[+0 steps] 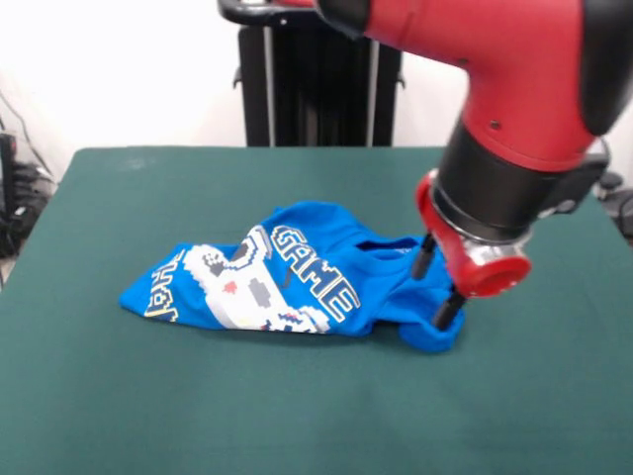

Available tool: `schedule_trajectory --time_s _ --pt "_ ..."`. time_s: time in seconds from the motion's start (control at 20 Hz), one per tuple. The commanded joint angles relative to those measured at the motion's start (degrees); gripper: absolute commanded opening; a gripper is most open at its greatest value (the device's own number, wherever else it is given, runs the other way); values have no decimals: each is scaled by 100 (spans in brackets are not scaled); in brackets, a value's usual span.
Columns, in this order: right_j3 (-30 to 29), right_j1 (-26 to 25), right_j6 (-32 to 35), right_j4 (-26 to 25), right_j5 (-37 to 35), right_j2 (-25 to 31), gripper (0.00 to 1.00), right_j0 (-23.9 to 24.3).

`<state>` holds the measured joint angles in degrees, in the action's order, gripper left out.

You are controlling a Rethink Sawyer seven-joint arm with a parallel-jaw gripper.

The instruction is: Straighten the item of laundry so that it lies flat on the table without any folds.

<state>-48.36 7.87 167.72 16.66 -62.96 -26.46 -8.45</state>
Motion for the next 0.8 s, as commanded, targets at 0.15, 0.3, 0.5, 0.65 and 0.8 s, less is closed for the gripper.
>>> schedule_trajectory --time_s 0.15,0.3,0.5,0.65,0.8 --pt "-663 -312 2235 331 797 131 100 -355" --pt "-763 -376 2409 344 768 39 100 -413" --pt "-901 -455 2759 411 903 -96 100 -534" --pt "-890 -675 2995 398 1129 -241 100 -640" --pt "-930 -803 3140 456 1136 -295 100 -729"
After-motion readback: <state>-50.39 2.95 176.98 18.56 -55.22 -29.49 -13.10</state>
